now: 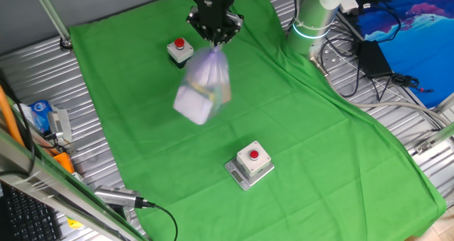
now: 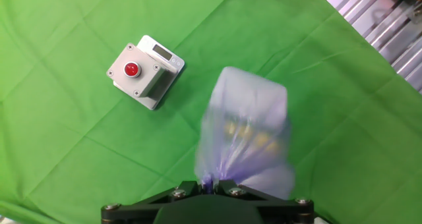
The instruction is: Pick up a bag of things
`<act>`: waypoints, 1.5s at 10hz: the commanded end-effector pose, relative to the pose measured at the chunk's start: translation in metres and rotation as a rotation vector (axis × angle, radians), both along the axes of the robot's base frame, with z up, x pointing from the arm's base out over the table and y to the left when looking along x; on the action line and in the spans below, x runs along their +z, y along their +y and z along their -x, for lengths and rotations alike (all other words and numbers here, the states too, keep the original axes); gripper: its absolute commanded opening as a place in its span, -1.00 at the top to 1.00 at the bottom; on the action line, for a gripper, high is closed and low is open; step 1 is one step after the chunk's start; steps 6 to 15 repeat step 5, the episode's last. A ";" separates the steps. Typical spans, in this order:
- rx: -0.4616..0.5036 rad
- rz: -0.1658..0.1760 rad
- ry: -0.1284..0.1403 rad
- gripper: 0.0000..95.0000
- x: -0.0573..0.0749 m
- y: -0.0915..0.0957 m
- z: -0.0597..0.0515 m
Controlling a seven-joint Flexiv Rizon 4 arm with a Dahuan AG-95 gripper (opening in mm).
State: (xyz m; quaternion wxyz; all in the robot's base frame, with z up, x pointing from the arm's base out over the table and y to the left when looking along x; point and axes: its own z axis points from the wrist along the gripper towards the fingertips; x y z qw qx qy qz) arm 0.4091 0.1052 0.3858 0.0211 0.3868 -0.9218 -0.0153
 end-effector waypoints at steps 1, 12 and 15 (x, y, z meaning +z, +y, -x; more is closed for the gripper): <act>0.007 0.004 0.002 1.00 -0.001 0.000 0.000; -0.006 0.011 0.001 1.00 -0.001 0.000 0.000; -0.006 0.011 0.001 1.00 -0.001 0.000 0.000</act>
